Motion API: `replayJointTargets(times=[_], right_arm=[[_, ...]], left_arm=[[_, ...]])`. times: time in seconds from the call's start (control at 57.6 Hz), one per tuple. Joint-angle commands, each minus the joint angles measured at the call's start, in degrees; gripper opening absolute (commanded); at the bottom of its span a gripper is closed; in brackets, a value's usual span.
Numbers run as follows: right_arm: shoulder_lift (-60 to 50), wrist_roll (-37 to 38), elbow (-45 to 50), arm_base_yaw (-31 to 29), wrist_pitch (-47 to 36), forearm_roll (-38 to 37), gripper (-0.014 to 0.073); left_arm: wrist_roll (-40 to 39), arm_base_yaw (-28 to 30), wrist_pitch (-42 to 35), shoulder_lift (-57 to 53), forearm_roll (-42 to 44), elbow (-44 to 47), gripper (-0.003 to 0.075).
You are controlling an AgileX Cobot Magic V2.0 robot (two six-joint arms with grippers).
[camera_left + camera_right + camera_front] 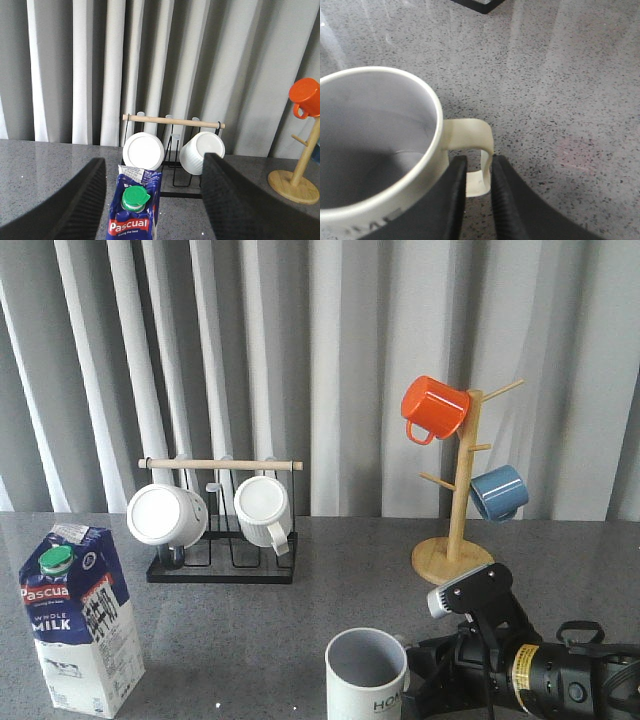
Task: Place milk next to cup
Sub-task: 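Carry the held mug toward the table center and lower it down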
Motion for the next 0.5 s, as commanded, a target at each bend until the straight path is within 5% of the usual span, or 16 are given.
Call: replayJointTargets(times=[0.0, 0.208, 0.486], right_arm=[[-2.17, 1.1, -1.67, 0.0, 0.89, 0.73, 0.026], [-4.32, 2.43, -1.67, 0.0, 1.69, 0.58, 0.0379], [-16.96, 3.0, -1.67, -0.06, 8.79, -0.58, 0.0387]], left_arm=[[0.12, 0.07, -4.07, 0.03, -0.24, -1.96, 0.0418], [0.12, 0.07, -4.07, 0.03, -0.24, -1.96, 0.0418], [0.12, 0.07, -4.07, 0.03, -0.24, -1.96, 0.0418]])
